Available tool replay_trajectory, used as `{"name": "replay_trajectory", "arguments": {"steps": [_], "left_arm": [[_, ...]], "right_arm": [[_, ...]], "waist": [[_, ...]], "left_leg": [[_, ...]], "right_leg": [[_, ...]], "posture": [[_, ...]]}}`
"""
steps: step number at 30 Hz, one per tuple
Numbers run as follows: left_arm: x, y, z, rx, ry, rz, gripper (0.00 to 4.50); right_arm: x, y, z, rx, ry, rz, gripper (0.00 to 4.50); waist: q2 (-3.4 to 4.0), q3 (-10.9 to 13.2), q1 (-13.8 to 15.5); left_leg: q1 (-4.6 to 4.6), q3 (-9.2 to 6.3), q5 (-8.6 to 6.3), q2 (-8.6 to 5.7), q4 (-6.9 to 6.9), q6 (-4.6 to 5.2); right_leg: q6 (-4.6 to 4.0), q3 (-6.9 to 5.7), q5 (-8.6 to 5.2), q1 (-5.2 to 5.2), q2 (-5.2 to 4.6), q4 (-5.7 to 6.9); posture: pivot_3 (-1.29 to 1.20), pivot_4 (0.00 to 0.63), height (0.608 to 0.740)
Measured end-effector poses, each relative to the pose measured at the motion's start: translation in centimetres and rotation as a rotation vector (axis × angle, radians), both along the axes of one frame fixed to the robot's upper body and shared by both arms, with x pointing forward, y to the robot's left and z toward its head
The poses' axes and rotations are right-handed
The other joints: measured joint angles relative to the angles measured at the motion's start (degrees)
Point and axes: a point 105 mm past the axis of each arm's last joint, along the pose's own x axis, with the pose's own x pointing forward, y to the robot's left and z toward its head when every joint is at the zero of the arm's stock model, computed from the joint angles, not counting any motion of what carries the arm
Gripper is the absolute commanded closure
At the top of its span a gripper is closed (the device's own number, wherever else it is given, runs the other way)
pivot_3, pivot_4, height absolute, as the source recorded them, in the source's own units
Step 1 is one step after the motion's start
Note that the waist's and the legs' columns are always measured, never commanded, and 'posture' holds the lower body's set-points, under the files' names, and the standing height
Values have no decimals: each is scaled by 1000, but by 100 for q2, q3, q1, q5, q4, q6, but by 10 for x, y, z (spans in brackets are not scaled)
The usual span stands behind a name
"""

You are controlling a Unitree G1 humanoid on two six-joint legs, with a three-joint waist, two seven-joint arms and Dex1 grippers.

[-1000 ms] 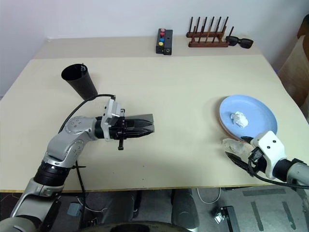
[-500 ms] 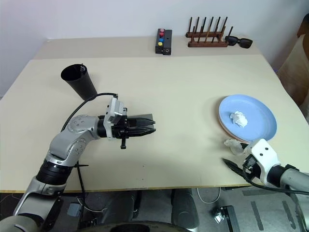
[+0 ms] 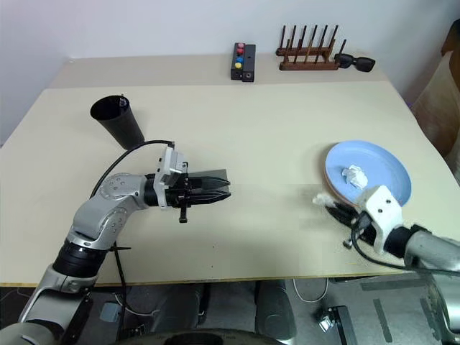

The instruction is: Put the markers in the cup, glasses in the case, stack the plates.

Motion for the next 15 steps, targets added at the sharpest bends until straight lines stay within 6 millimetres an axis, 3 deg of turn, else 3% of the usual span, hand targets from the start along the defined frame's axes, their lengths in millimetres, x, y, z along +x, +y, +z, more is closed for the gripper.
{"name": "replay_trajectory", "arguments": {"steps": [4, 8, 11, 15], "left_arm": [[1, 1, 0, -1, -7, 12, 3337], [7, 7, 1, 1, -21, 55, 3337], [12, 12, 1, 6, -30, 89, 3337], [12, 14, -1, 5, -34, 101, 3337]], "right_arm": [[20, -21, 25, -109, -102, -101, 4390], [32, -57, 18, -202, -85, -251, 4390], [33, -69, 7, -221, -47, -294, 3449], [33, -73, 3, -232, -40, -300, 1375]], "waist": [[-1, 0, 83], [0, 0, 140], [0, 0, 129], [2, -1, 103]], "left_leg": [[-4, -3, 0, -1, -7, 0], [-7, -2, -1, -4, -6, 2], [-6, -2, -1, -3, -6, 3], [-4, -1, -1, -2, -6, 3]], "right_leg": [[-14, -2, 8, -3, -1, -3], [-20, -2, 12, -4, -1, -6], [-20, -1, 12, -4, -1, -5], [-20, -1, 12, -3, -1, -3]], "posture": [[0, 150, 739], [0, 150, 739], [0, 150, 739], [0, 150, 739]]}}
